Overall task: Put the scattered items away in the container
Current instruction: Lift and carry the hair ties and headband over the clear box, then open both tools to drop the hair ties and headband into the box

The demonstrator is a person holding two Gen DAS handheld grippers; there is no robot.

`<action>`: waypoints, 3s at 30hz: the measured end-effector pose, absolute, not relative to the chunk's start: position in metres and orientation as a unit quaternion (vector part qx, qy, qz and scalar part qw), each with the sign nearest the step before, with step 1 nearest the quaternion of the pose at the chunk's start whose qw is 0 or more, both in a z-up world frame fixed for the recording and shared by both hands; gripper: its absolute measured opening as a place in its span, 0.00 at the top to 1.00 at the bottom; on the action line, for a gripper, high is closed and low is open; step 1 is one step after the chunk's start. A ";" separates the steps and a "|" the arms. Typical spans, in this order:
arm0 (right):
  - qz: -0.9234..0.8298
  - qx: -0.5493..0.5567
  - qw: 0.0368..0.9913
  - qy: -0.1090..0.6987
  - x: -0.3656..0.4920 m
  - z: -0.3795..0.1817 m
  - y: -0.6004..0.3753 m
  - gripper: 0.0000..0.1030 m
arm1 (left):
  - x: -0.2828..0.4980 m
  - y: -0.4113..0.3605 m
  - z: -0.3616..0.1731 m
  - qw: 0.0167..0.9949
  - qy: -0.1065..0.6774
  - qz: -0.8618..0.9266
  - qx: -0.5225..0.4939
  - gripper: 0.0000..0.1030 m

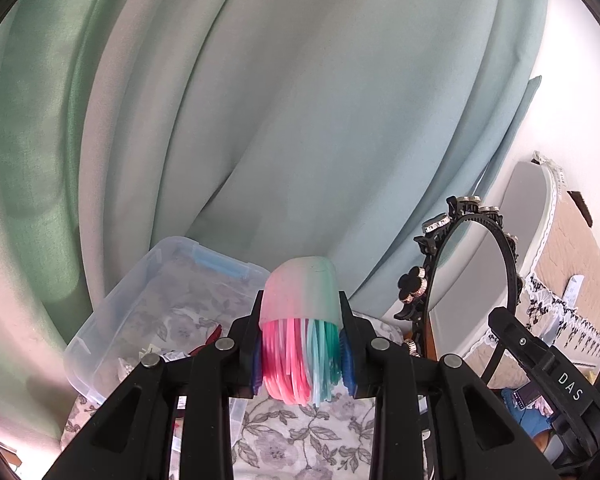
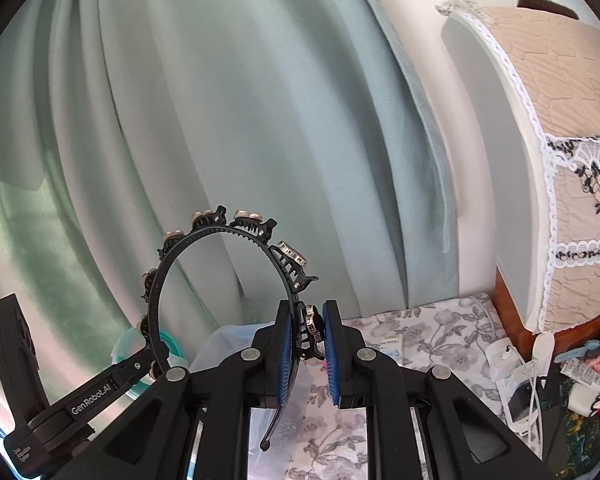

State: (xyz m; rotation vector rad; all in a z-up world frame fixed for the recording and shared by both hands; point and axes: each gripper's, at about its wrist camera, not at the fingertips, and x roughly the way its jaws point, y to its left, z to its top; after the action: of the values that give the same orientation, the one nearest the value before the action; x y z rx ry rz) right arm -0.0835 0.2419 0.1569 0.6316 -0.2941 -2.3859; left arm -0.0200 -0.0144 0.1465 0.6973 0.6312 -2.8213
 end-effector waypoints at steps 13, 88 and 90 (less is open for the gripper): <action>-0.897 0.256 0.352 -0.081 -0.073 0.154 0.203 0.84 | -0.005 -0.042 0.142 0.105 0.234 -0.939 0.229 0.70; -0.842 0.389 0.373 0.033 -0.101 0.065 0.062 0.84 | -0.014 -0.133 0.047 0.166 0.290 -0.882 0.333 0.70; -0.839 0.394 0.375 0.033 -0.102 0.064 0.060 0.81 | -0.018 -0.134 0.044 0.171 0.288 -0.879 0.338 0.70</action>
State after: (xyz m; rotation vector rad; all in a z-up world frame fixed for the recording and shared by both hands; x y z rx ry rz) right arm -0.1020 0.0599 0.0640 1.0073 0.0854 -2.1469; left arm -0.0182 -0.1336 0.0441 0.9596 0.8178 -2.4968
